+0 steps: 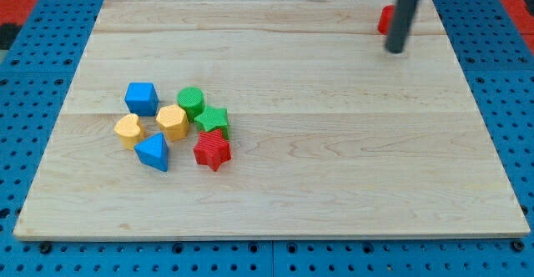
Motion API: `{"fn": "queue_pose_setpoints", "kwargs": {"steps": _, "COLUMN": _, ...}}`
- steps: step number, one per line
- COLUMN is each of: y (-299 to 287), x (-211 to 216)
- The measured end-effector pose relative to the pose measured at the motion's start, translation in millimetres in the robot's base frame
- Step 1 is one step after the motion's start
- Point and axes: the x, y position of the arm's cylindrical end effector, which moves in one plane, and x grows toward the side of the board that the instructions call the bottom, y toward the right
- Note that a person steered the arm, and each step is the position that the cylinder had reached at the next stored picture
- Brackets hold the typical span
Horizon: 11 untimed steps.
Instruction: Push the red circle towards the group of blocks
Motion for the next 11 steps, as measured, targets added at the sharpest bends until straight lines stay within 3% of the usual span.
{"fn": "queue_pose_setpoints", "kwargs": {"steps": 1, "y": 57, "x": -45}}
{"fn": "queue_pose_setpoints", "kwargs": {"steps": 3, "y": -140, "x": -98}}
{"fn": "queue_pose_setpoints", "kwargs": {"steps": 4, "y": -110, "x": -100}}
{"fn": "queue_pose_setpoints", "kwargs": {"steps": 5, "y": -18, "x": -82}}
{"fn": "queue_pose_setpoints", "kwargs": {"steps": 6, "y": -73, "x": -52}}
{"fn": "queue_pose_setpoints", "kwargs": {"steps": 7, "y": -187, "x": -51}}
{"fn": "queue_pose_setpoints", "kwargs": {"steps": 9, "y": -180, "x": -18}}
{"fn": "queue_pose_setpoints", "kwargs": {"steps": 11, "y": -361, "x": 23}}
